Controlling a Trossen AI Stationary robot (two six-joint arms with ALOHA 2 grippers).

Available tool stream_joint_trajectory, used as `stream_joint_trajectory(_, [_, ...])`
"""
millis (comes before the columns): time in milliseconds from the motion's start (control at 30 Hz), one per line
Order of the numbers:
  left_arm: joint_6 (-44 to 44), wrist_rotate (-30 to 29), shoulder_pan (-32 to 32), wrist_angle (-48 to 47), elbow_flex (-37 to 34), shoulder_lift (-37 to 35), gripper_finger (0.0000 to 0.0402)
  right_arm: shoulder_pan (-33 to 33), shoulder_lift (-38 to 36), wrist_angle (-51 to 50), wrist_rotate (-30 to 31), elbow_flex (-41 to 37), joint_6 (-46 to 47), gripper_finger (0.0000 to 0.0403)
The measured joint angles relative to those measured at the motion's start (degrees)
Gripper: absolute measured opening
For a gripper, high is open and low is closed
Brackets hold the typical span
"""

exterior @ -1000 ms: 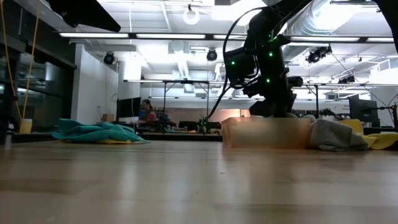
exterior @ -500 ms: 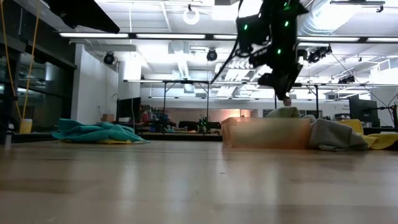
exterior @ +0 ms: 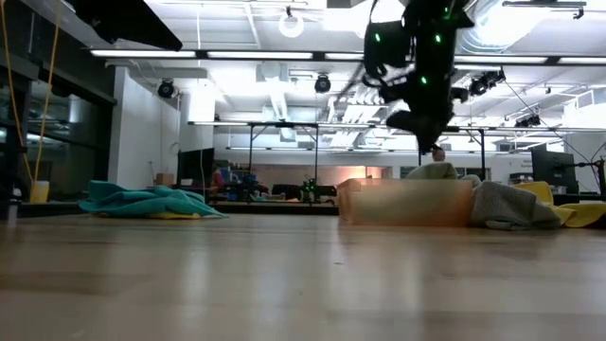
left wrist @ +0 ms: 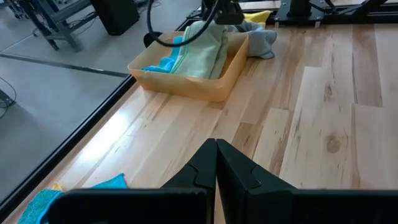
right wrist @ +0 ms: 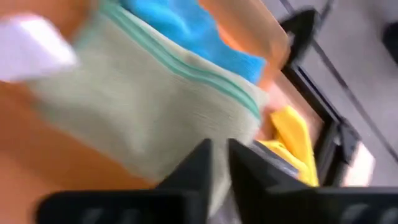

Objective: Fold microfiber towels
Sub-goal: Put the folded green microfiber cloth into the orange bin

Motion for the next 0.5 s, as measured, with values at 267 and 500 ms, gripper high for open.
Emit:
stream_joint_trajectory(267, [0.0,-0.2,0.0,0.0,0.0,0.0,0.0000,-2.7,0.0,8.1,-1.1,-7.0,-0.7,0.0008])
stream_joint_trajectory(500, [0.0,-0.3,0.0,0.0,0.0,0.0,0.0000,-3.7,0.2,12.6,-2.6,-10.8,-1.1,0.0002])
